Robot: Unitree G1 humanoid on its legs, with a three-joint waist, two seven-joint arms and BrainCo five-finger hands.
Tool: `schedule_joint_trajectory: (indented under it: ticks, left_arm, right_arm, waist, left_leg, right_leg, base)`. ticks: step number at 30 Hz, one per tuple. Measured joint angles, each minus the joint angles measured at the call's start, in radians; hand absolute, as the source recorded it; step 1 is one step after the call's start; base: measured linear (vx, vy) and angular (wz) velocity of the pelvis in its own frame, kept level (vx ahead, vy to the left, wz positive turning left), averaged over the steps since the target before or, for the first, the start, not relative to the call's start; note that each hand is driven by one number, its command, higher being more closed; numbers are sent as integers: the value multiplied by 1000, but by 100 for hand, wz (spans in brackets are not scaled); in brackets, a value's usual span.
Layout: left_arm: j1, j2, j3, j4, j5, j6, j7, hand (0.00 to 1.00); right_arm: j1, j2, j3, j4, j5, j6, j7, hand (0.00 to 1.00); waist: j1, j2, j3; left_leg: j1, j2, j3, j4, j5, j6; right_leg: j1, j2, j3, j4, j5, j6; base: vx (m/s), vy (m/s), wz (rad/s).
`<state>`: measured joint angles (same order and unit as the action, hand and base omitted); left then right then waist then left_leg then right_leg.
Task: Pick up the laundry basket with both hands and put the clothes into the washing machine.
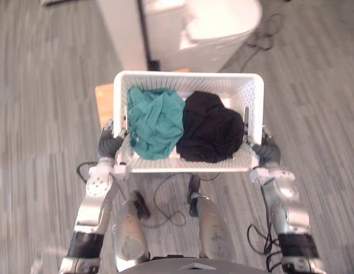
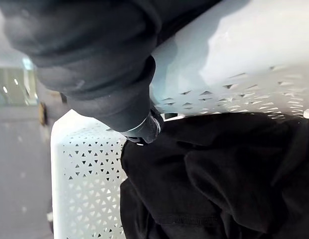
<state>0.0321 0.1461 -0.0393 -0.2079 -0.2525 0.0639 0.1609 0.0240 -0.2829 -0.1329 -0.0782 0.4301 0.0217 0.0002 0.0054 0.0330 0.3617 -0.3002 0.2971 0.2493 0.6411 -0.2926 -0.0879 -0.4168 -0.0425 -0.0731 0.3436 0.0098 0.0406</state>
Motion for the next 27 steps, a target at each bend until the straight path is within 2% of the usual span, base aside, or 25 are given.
schedule_joint_trajectory:
  ticks: [1,2,4,6,7,8,9,10,11,12,13,14,15,16,17,18,19,20,21,22,23,25,26,27]
  left_arm:
    - [39,0,-10,-16,0,-9,-3,100]
    - [51,2,-18,-17,0,-13,-8,100]
    - [95,13,-46,-16,1,-19,-39,100]
    - [137,11,-47,-16,-1,-35,-60,100]
    - [156,11,-48,-16,-6,-38,-70,100]
    - [162,1,-48,-8,-8,-37,-83,100]
    - [159,-2,-46,4,-8,-36,-96,100]
    - [161,-3,-41,15,-8,-35,-104,100]
    - [182,-8,-27,36,-8,-26,-114,100]
    - [196,-8,-24,36,-7,-22,-120,100]
    - [222,-10,-25,37,-7,-21,-130,100]
    - [228,-15,-25,39,-7,-21,-132,100]
    - [224,-28,-23,52,-1,-20,-140,100]
    - [212,-40,-25,72,3,-18,-149,100]
    - [212,-45,-27,80,5,-16,-151,100]
    - [212,-47,-34,106,9,-16,-152,100]
    - [212,-46,-34,130,15,-16,-152,100]
    - [212,-43,-33,140,17,-16,-152,100]
    - [200,-49,-31,175,24,-16,-150,100]
    - [189,-47,-39,194,35,-11,-151,100]
    - [185,-45,-43,199,41,-9,-151,100]
    - [176,-41,-44,233,50,-5,-150,100]
    - [179,-39,-49,250,51,-5,-148,100]
    - [179,-39,-52,254,51,-5,-146,100]
  right_arm:
    - [54,9,4,-35,-12,-9,0,100]
    - [86,15,3,-49,-19,-19,0,100]
    - [208,71,-29,-108,-49,-28,5,100]
    - [270,84,-33,-139,-57,-30,20,100]
    - [303,88,-34,-174,-82,-31,22,100]
    - [318,98,-43,-181,-97,-25,22,100]
    - [321,113,-53,-177,-120,-20,21,100]
    - [325,132,-59,-176,-127,-17,22,100]
    - [346,163,-62,-175,-165,-14,26,100]
    - [358,164,-59,-175,-175,-14,32,100]
    - [382,170,-56,-175,-195,-15,42,100]
    - [385,173,-57,-175,-202,-15,43,100]
    - [385,173,-61,-174,-205,-14,45,100]
    - [387,173,-71,-168,-213,-14,46,100]
    - [386,173,-73,-160,-221,-14,46,100]
    - [387,172,-75,-137,-232,-14,48,100]
    - [386,172,-67,-118,-236,-14,49,100]
    - [386,172,-62,-109,-236,-15,49,100]
    - [364,167,-57,-71,-236,-14,49,100]
    - [367,157,-50,-54,-235,-13,47,100]
    - [375,155,-46,-54,-234,-13,44,100]
    - [397,152,-33,-55,-228,-13,41,100]
    - [404,144,-28,-54,-206,-13,40,100]
    - [404,137,-26,-54,-198,-13,39,100]
  waist:
    - [-3,20,-37]
    - [-11,25,-57]
    - [-56,19,-111]
    - [-68,11,-148]
    - [-74,12,-155]
    - [-82,19,-155]
    - [-84,26,-151]
    - [-86,27,-150]
    - [-86,28,-151]
    - [-86,28,-151]
    - [-86,25,-164]
    - [-85,28,-170]
    - [-88,43,-180]
    - [-97,53,-187]
    - [-96,55,-194]
    - [-90,56,-219]
    - [-83,48,-242]
    - [-76,38,-251]
    - [-61,49,-255]
    - [-62,54,-260]
    - [-65,53,-259]
    - [-67,40,-252]
    - [-61,29,-246]
    - [-58,26,-244]
  left_leg:
    - [20,-26,-101,6,-72,-16]
    - [34,-41,-122,8,-100,-33]
    - [108,-77,-55,-8,-134,-1]
    - [141,-99,40,-22,-150,27]
    - [156,-117,113,-20,-160,43]
    - [175,-122,183,-50,-147,72]
    - [197,-118,248,-88,-129,91]
    - [225,-117,291,-114,-119,94]
    - [295,-119,394,-172,-102,99]
    - [327,-120,432,-184,-101,98]
    - [372,-125,496,-198,-102,99]
    - [384,-128,528,-207,-102,99]
    - [395,-124,583,-223,-101,98]
    - [408,-122,626,-240,-93,91]
    - [415,-121,654,-250,-87,84]
    - [430,-120,708,-272,-74,68]
    - [443,-120,764,-285,-62,50]
    - [447,-123,788,-286,-58,43]
    - [452,-98,828,-292,-36,34]
    - [444,-65,819,-274,-11,36]
    - [439,-36,817,-245,-11,35]
    - [442,91,806,-56,-5,47]
    - [428,179,753,117,41,129]
    - [407,201,704,177,40,156]
  right_leg:
    - [1,30,57,-5,4,19]
    - [3,41,85,-10,8,26]
    - [46,54,193,-85,57,67]
    - [59,59,291,-174,129,84]
    - [71,48,340,-254,158,75]
    - [68,16,277,-302,111,-10]
    - [39,-14,154,-276,71,-71]
    - [16,-34,47,-218,69,-80]
    - [21,-69,-184,-36,30,-138]
    - [47,-83,-264,32,-1,-174]
    - [111,-115,-377,96,-84,-202]
    - [120,-122,-413,95,-107,-202]
    - [114,-154,-461,135,-142,-209]
    - [112,-191,-485,212,-196,-191]
    - [115,-205,-489,246,-213,-179]
    - [125,-219,-485,265,-233,-139]
    - [157,-223,-479,220,-235,-100]
    - [178,-219,-462,158,-208,-51]
    - [178,-152,-416,79,-159,-30]
    - [199,-88,-399,-10,-118,-47]
    - [209,-59,-389,-41,-107,-57]
    - [249,16,-350,-82,-106,-85]
    - [296,52,-315,-100,-114,-102]
    - [313,61,-299,-112,-115,-105]
  base:
    - [-10,215,-182]
    - [-24,354,-143]
    - [-13,301,-118]
    - [-67,244,-152]
    - [-157,330,-207]
    - [-190,313,-196]
    - [-128,228,-154]
    - [-82,222,-178]
    - [-17,132,-162]
    - [-50,142,-193]
    - [-63,51,-136]
    - [-97,40,-154]
    - [-75,-28,-126]
    - [-46,-48,-113]
    - [-16,-80,-116]
    - [10,-128,-138]
    - [32,-161,-143]
    - [64,-214,-158]
    - [87,-239,-141]
    - [110,-286,-128]
    - [100,-237,-94]
    - [88,-203,-87]
    - [93,-174,-81]
    - [86,-137,-72]
